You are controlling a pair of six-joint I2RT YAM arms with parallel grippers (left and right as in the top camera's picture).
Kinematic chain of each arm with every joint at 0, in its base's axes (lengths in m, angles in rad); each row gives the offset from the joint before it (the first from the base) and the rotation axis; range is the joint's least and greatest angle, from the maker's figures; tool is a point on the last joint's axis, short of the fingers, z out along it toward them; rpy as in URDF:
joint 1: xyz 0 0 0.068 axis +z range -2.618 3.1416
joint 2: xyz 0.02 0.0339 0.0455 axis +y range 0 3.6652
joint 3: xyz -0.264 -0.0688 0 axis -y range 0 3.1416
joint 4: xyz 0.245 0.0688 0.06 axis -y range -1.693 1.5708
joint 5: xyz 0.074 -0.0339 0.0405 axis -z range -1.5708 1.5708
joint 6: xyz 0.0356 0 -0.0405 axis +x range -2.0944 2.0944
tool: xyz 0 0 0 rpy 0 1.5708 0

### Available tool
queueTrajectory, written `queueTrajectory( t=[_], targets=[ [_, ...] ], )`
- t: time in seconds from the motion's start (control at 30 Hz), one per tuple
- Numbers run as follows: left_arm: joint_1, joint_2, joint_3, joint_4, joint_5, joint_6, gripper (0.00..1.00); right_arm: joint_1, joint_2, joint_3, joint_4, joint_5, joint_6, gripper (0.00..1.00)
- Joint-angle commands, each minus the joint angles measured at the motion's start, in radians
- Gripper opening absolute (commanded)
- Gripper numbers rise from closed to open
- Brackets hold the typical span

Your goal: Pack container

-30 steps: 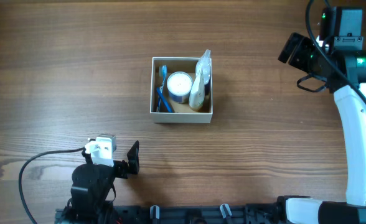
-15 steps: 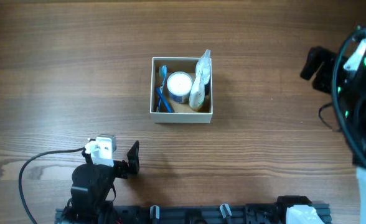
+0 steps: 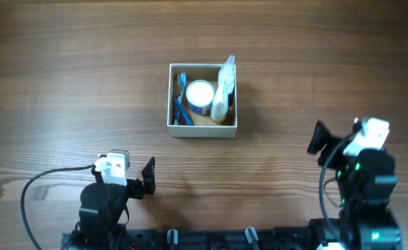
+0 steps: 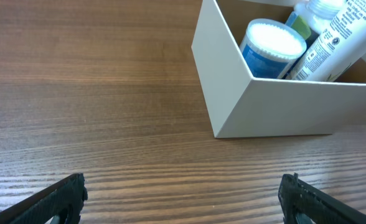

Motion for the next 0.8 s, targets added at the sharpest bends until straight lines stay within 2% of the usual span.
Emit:
queueTrajectory(
  t=[0.0, 0.17, 0.4, 0.63, 0.77],
  targets=[
    [0.008, -0.009, -0.006, 0.004, 0.015, 0.019, 1.00, 0.000, -0.132, -0.109, 0.011, -0.071, -0.009, 1.00],
    [0.008, -0.009, -0.006, 0.004, 0.015, 0.019, 1.00, 0.000, -0.273, -0.240, 0.039, -0.087, 0.000, 1.00],
    [0.008, -0.009, -0.006, 0.004, 0.015, 0.019, 1.00, 0.000, -0.410, -0.311, 0.045, -0.087, 0.022, 1.00],
    [0.008, -0.009, -0.006, 0.004, 0.015, 0.019, 1.00, 0.000, -0.421, -0.394, 0.072, -0.087, 0.105, 1.00],
    [0.008, -0.009, -0.006, 0.004, 0.015, 0.019, 1.00, 0.000, -0.421, -0.394, 0.084, -0.087, 0.104, 1.00]
  ],
)
